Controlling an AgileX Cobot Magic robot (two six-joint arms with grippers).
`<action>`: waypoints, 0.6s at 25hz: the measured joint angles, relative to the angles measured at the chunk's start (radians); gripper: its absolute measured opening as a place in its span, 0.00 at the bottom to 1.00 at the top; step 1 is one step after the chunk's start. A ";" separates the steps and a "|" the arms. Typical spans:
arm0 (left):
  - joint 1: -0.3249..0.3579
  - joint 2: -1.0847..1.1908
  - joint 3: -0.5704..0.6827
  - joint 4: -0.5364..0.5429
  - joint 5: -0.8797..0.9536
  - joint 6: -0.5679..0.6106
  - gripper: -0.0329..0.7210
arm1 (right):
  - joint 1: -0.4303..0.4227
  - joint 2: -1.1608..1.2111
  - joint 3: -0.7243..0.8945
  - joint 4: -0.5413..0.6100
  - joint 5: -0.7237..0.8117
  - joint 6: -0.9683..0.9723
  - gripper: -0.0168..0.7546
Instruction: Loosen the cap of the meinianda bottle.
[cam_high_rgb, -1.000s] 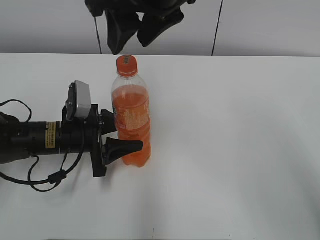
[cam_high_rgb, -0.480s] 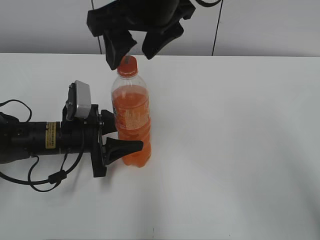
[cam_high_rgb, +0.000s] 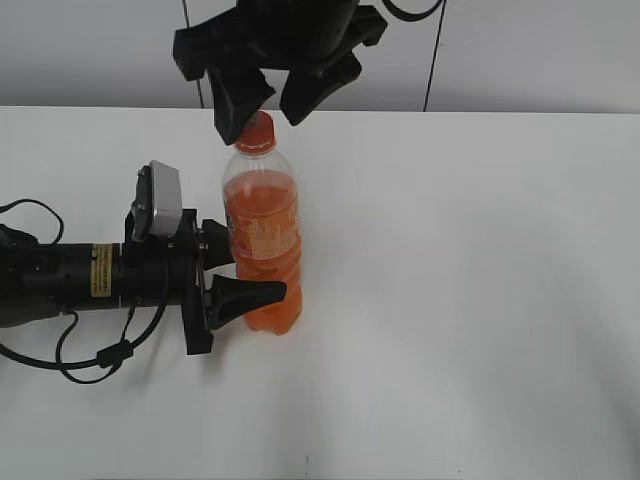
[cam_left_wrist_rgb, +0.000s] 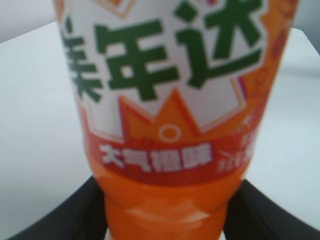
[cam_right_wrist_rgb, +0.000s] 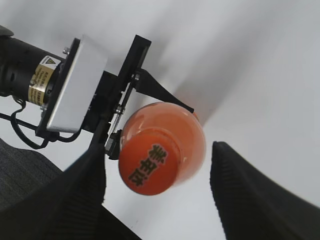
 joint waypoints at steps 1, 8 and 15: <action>0.000 0.000 0.000 0.000 0.000 0.000 0.57 | 0.000 0.002 0.000 0.000 0.000 0.000 0.66; 0.000 0.000 0.000 0.000 0.000 0.000 0.57 | 0.000 0.006 0.000 0.009 0.000 0.000 0.65; 0.000 0.000 0.000 0.000 0.000 0.000 0.57 | 0.000 0.008 0.000 0.035 0.000 0.001 0.59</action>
